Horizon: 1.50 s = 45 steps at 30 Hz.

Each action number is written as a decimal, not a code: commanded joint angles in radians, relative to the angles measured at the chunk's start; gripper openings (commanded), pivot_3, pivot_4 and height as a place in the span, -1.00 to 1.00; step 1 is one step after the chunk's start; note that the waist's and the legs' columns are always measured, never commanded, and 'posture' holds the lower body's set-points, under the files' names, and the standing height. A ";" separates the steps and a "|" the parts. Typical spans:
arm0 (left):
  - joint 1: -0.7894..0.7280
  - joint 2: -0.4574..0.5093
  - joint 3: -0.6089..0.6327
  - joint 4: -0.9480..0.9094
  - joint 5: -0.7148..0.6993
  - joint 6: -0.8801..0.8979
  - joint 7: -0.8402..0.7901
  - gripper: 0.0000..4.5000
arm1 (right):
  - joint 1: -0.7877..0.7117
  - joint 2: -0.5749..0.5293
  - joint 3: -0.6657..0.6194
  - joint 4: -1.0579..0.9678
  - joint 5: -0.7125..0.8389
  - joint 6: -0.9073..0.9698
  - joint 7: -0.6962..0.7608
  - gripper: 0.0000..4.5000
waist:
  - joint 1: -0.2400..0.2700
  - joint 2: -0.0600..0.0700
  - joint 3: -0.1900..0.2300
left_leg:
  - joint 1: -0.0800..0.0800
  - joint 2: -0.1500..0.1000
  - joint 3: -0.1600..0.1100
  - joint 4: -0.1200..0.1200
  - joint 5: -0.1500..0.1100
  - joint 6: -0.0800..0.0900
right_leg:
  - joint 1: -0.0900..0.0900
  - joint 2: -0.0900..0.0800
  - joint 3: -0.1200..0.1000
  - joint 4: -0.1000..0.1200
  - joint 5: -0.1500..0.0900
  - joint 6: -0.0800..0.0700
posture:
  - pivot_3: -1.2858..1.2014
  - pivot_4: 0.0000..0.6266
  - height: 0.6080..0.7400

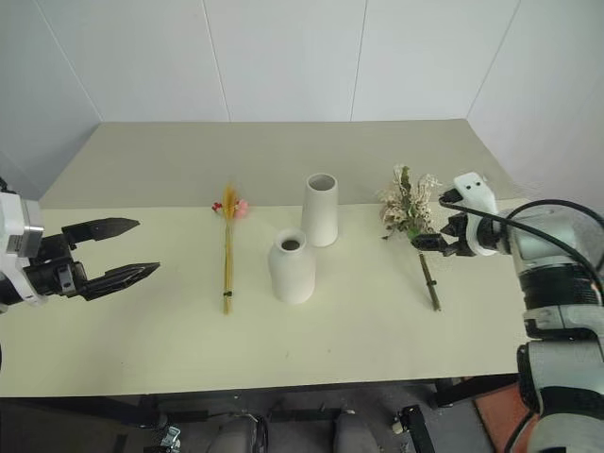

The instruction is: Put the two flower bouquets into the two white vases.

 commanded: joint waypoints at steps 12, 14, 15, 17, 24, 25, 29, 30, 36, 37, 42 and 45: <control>0.038 -0.032 0.025 -0.052 0.003 -0.023 0.016 1.00 | -0.169 0.091 0.032 0.269 -0.110 -0.051 0.005 0.11 | -0.014 0.000 0.000 | 0.001 0.000 0.000 0.000 0.000 0.000 | 0.000 0.001 0.000 0.001 0.000 0.000 | 0.03 -0.52 1.00; 0.049 -0.036 0.032 -0.056 0.002 -0.024 0.017 1.00 | -0.179 0.103 0.033 0.297 -0.117 -0.062 0.002 -0.17 | -0.014 0.000 0.000 | 0.001 0.000 0.000 0.000 0.000 0.000 | 0.000 0.001 0.000 0.001 0.000 0.000 | 0.03 -0.52 1.00; 0.054 -0.037 0.034 -0.058 0.003 -0.024 0.018 1.00 | -0.186 0.109 0.030 0.314 -0.119 -0.067 0.003 -0.35 | -0.013 0.000 0.000 | 0.001 0.000 0.000 0.000 0.000 0.000 | 0.000 0.001 0.000 0.001 0.000 0.000 | 0.03 -0.52 1.00; 0.063 -0.039 0.038 -0.061 0.003 -0.024 0.021 1.00 | -0.197 0.120 0.029 0.346 -0.128 -0.081 -0.001 -0.67 | -0.013 0.000 0.000 | 0.001 0.000 0.000 0.000 0.000 0.000 | 0.000 0.001 0.000 0.001 0.000 0.000 | 0.03 -0.52 1.00; 0.075 -0.036 0.050 -0.067 0.000 -0.023 0.031 1.00 | -0.226 0.134 0.011 0.411 -0.148 -0.121 -0.052 -0.93 | -0.013 0.000 0.000 | 0.001 0.000 0.000 0.000 0.000 0.000 | 0.000 0.001 0.000 0.001 0.000 0.000 | 0.03 -0.52 1.00; 0.078 -0.034 0.053 -0.067 0.003 -0.024 0.033 1.00 | -0.231 0.132 -0.021 0.398 -0.136 -0.147 -0.091 -0.93 | -0.013 0.000 0.000 | 0.001 0.000 0.000 0.000 0.000 0.000 | 0.000 0.001 0.000 0.001 0.000 0.000 | 0.03 -0.52 1.00; 0.082 -0.029 0.064 -0.063 0.009 -0.028 0.033 1.00 | -0.216 0.140 -0.180 0.235 -0.075 -0.410 -0.271 -0.93 | -0.013 0.001 0.001 | 0.001 0.000 0.000 0.000 0.000 0.000 | 0.000 0.001 0.000 0.001 0.000 0.000 | 0.03 -0.52 1.00; 0.082 -0.028 0.065 -0.062 0.009 -0.028 0.033 1.00 | -0.194 0.148 -0.222 0.170 -0.060 -0.520 -0.304 -0.93 | -0.014 0.001 0.001 | 0.000 0.000 0.000 0.000 0.000 0.000 | -0.001 0.000 0.000 0.002 0.000 0.000 | 0.03 -0.52 1.00; 0.063 -0.022 0.042 -0.040 0.029 -0.059 0.022 1.00 | -0.141 0.275 -0.372 -0.134 0.107 -0.729 -0.343 -0.93 | -0.017 0.001 0.001 | 0.003 0.002 0.000 -0.006 0.000 0.000 | -0.001 0.003 0.001 0.002 0.000 0.000 | 0.03 -0.52 1.00; 0.058 -0.020 0.039 -0.036 0.030 -0.060 0.021 1.00 | -0.137 0.297 -0.380 -0.169 0.139 -0.723 -0.331 -0.93 | -0.016 0.001 0.001 | 0.003 0.002 -0.001 -0.006 0.000 0.000 | -0.001 0.003 0.001 0.002 0.000 0.000 | 0.03 -0.52 1.00; 0.036 -0.015 0.029 -0.019 0.032 -0.063 0.013 1.00 | -0.144 0.450 -0.459 -0.283 0.376 -0.666 -0.305 -0.93 | -0.013 0.001 0.001 | 0.003 0.002 -0.001 -0.005 0.000 0.000 | 0.000 0.003 0.001 0.002 0.001 -0.001 | 0.03 -0.52 1.00; 0.037 -0.016 0.033 -0.023 0.031 -0.059 0.010 1.00 | -0.140 0.500 -0.445 -0.286 0.392 -0.695 -0.307 -0.93 | -0.010 0.001 0.001 | 0.003 0.002 -0.001 -0.005 0.000 0.000 | 0.000 0.003 0.001 0.002 0.001 -0.002 | 0.03 -0.52 1.00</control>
